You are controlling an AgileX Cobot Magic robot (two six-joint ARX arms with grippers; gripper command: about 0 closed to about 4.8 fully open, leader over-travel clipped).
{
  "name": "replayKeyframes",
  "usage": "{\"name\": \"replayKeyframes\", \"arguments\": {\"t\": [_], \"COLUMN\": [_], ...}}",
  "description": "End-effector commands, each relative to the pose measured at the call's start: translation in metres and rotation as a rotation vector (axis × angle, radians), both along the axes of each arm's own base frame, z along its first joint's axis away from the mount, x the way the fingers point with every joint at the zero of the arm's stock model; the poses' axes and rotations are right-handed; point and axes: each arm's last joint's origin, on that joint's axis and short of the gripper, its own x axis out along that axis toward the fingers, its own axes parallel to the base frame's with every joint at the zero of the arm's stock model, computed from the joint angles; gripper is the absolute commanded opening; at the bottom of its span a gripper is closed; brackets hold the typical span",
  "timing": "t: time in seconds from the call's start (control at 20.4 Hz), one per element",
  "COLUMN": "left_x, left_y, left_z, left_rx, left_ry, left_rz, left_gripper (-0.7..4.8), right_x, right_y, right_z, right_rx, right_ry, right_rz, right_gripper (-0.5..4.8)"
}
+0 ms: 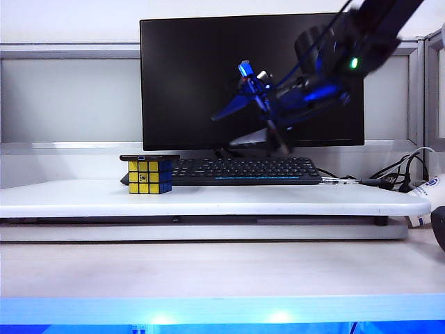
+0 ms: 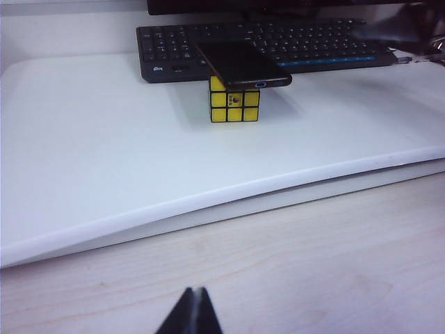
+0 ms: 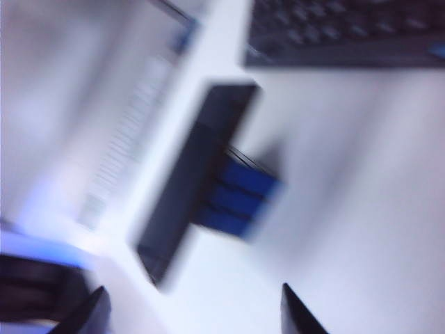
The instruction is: Put the phone on top of the Rubik's Cube.
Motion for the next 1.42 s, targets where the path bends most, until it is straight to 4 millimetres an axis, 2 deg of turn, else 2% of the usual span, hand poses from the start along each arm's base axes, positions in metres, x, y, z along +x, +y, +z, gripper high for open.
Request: {"name": "replayKeyframes", "arguments": {"t": [0.05,0.15,0.24,0.34,0.44,0.68,0.73,0.88,0.93,1.03,1.17,1.42], "left_x": [0.000,0.000,0.000,0.000,-0.001,-0.001,-0.001,-0.001,-0.001,-0.001,-0.001,-0.001], "left_y": [0.000,0.000,0.000,0.000,-0.001,-0.002,-0.003,-0.002,-0.002,-0.002,-0.002,-0.002], "left_z": [0.000,-0.001,-0.003,-0.003,-0.003,-0.002,-0.002,-0.002,-0.002,-0.002,-0.002,-0.002], "left_rx": [0.004,0.006,0.007,0.007,0.004,-0.006,-0.006,-0.006,-0.006,-0.006,-0.006,-0.006], "left_ry": [-0.005,0.009,0.033,0.032,0.031,0.030,0.030,0.030,0.030,0.030,0.030,0.030], "left_rz": [-0.001,-0.001,-0.001,-0.002,-0.026,-0.091,-0.095,-0.094,-0.095,-0.094,-0.095,-0.095], "left_gripper": [-0.05,-0.06,-0.05,-0.05,-0.06,-0.06,-0.06,-0.06,-0.06,-0.05,-0.05,-0.06], "right_x": [-0.017,-0.029,-0.041,-0.056,-0.071,-0.111,-0.121,-0.144,-0.157,-0.174,-0.199,-0.224], "right_y": [-0.008,-0.013,-0.018,-0.024,-0.030,-0.045,-0.048,-0.057,-0.062,-0.068,-0.079,-0.102], "right_z": [0.015,0.025,0.035,0.041,0.043,0.041,0.040,0.037,0.035,0.033,0.032,0.037], "right_rx": [-0.211,-0.317,-0.380,-0.426,-0.470,-0.551,-0.570,-0.598,-0.615,-0.650,-0.698,-0.673], "right_ry": [-0.092,-0.134,-0.173,-0.214,-0.240,-0.271,-0.278,-0.304,-0.319,-0.343,-0.377,-0.397], "right_rz": [0.013,0.029,0.021,0.007,-0.006,-0.031,-0.044,-0.072,-0.093,-0.120,-0.172,-0.275], "right_gripper": [2.96,2.51,2.44,2.06,2.05,1.38,0.99,0.80,0.41,-0.04,-0.06,-0.06]}}
